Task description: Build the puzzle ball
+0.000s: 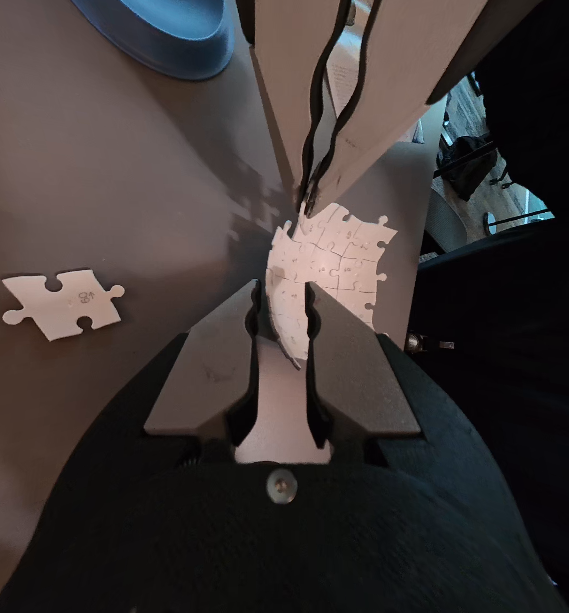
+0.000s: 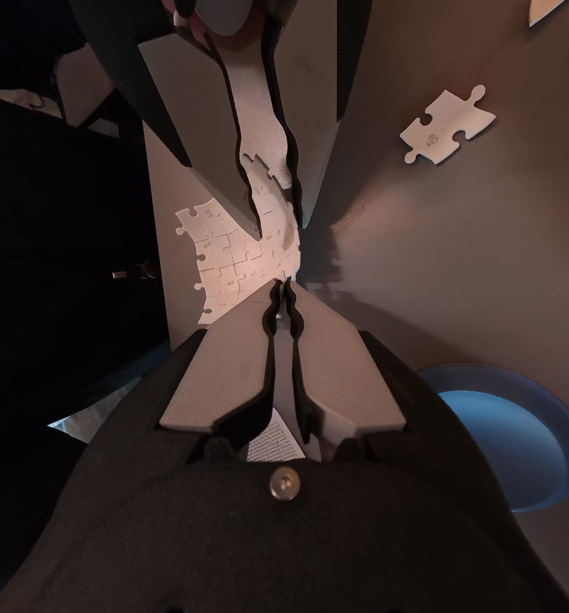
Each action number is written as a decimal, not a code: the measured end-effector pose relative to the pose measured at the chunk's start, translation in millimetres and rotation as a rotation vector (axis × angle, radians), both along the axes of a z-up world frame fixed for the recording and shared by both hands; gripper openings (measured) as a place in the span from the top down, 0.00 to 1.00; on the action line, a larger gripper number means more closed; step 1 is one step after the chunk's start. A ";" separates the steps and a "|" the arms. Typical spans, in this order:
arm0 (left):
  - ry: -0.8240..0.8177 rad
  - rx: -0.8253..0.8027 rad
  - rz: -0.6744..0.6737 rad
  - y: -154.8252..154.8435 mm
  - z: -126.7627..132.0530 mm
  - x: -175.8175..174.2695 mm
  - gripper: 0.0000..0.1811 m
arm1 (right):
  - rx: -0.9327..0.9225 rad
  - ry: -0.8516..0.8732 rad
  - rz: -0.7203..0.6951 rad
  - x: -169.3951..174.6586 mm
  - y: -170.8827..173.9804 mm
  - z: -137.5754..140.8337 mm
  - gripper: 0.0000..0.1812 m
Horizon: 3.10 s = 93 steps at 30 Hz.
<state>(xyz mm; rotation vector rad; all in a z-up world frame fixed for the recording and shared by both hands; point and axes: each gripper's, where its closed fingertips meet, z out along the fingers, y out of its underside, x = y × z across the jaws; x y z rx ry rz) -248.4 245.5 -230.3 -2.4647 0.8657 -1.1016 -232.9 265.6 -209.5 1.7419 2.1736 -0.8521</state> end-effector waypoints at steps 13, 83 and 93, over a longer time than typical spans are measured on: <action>-0.009 -0.019 0.001 0.9 -3.7 -0.9 0.87 | 0.043 -0.029 0.022 -0.6 -0.9 -7.6 1.00; -0.024 -0.133 -0.113 2.2 -7.8 15.1 0.89 | 0.004 -0.019 -0.033 4.2 -1.4 -7.9 1.00; -0.034 -0.159 -0.119 3.2 -9.7 23.2 0.93 | 0.074 -0.059 -0.019 9.6 -0.9 -12.6 1.00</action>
